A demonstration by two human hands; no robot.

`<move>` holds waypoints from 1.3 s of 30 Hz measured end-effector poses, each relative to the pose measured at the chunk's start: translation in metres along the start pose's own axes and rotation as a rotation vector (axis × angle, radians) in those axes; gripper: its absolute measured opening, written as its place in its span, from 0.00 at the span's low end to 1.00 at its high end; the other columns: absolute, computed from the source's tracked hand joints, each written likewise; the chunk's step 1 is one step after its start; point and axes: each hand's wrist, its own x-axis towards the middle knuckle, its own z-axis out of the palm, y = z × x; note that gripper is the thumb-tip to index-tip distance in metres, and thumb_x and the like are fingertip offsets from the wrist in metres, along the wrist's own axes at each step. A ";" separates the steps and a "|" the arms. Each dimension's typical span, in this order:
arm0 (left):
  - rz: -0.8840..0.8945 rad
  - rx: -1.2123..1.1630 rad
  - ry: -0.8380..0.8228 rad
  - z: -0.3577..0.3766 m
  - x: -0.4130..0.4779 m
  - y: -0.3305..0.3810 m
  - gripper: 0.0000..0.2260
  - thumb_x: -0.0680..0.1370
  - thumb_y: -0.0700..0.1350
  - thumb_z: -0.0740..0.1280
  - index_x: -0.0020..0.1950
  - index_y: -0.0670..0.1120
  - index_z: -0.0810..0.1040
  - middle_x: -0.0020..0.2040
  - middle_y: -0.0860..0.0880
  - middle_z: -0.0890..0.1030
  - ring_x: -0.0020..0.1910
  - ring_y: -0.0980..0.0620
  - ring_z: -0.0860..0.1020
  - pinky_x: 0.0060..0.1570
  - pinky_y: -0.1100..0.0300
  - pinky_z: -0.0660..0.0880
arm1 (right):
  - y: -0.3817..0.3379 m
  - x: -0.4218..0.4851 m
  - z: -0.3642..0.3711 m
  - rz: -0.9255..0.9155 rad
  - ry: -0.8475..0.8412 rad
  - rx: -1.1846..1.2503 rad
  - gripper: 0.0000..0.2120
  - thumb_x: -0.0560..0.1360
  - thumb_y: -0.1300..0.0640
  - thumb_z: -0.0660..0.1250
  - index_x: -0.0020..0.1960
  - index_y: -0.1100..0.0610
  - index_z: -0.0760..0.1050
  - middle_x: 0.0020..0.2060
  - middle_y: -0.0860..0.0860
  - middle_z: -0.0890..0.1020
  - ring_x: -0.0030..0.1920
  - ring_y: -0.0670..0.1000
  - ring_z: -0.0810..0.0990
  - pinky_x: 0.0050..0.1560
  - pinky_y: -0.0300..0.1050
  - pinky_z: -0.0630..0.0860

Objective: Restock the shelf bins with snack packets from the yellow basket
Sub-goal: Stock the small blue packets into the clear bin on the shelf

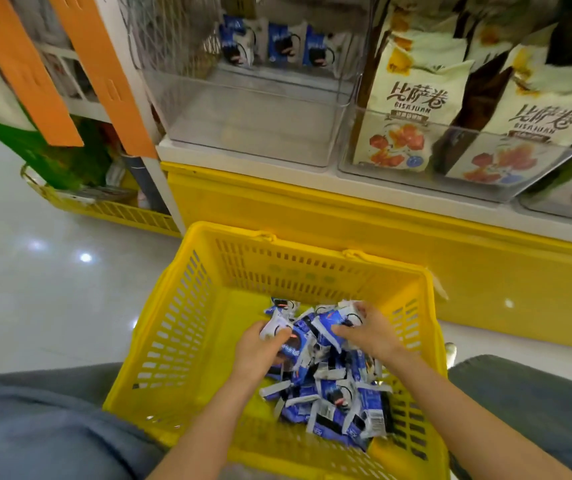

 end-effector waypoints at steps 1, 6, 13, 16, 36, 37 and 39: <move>0.007 -0.011 0.015 -0.001 -0.003 0.001 0.25 0.74 0.49 0.69 0.68 0.40 0.69 0.59 0.43 0.78 0.40 0.49 0.80 0.28 0.67 0.74 | -0.008 -0.007 0.000 -0.011 -0.049 0.083 0.34 0.69 0.45 0.72 0.68 0.59 0.65 0.66 0.54 0.72 0.61 0.56 0.75 0.47 0.41 0.74; 0.053 -0.238 -0.084 -0.005 -0.023 0.011 0.10 0.76 0.51 0.66 0.53 0.48 0.77 0.43 0.47 0.83 0.34 0.52 0.82 0.29 0.65 0.75 | -0.034 -0.046 0.001 -0.040 -0.136 0.313 0.18 0.73 0.40 0.65 0.40 0.57 0.72 0.42 0.54 0.78 0.44 0.50 0.77 0.56 0.51 0.73; 0.147 -0.523 -0.281 -0.022 -0.053 0.043 0.16 0.74 0.55 0.66 0.60 0.51 0.76 0.52 0.48 0.83 0.50 0.49 0.82 0.46 0.52 0.79 | -0.065 -0.082 -0.013 -0.170 -0.009 0.465 0.17 0.70 0.44 0.69 0.49 0.57 0.75 0.44 0.47 0.83 0.44 0.42 0.81 0.43 0.34 0.77; 0.270 -0.498 -0.280 -0.036 -0.069 0.064 0.20 0.66 0.59 0.70 0.55 0.52 0.78 0.50 0.51 0.84 0.47 0.54 0.82 0.40 0.59 0.78 | -0.081 -0.096 -0.023 -0.264 0.047 0.439 0.17 0.72 0.46 0.68 0.55 0.54 0.73 0.44 0.46 0.83 0.38 0.41 0.82 0.38 0.36 0.79; 0.618 -0.538 0.023 -0.115 -0.069 0.155 0.05 0.74 0.49 0.68 0.49 0.57 0.76 0.45 0.56 0.84 0.46 0.58 0.82 0.44 0.59 0.79 | -0.186 -0.113 -0.045 -0.407 -0.345 0.866 0.15 0.69 0.52 0.65 0.52 0.58 0.79 0.47 0.54 0.85 0.47 0.47 0.84 0.40 0.34 0.78; 0.599 -0.567 0.014 -0.117 -0.066 0.159 0.05 0.75 0.49 0.68 0.50 0.57 0.76 0.46 0.56 0.84 0.46 0.58 0.82 0.45 0.58 0.79 | -0.192 -0.112 -0.045 -0.432 -0.335 0.872 0.14 0.70 0.53 0.65 0.52 0.58 0.80 0.47 0.54 0.85 0.46 0.48 0.84 0.39 0.34 0.78; 0.565 -0.629 0.006 -0.122 -0.059 0.167 0.08 0.75 0.49 0.67 0.54 0.56 0.76 0.47 0.55 0.84 0.46 0.57 0.82 0.44 0.58 0.79 | -0.205 -0.110 -0.046 -0.485 -0.310 0.847 0.14 0.71 0.53 0.64 0.53 0.58 0.79 0.47 0.55 0.85 0.46 0.49 0.84 0.40 0.35 0.79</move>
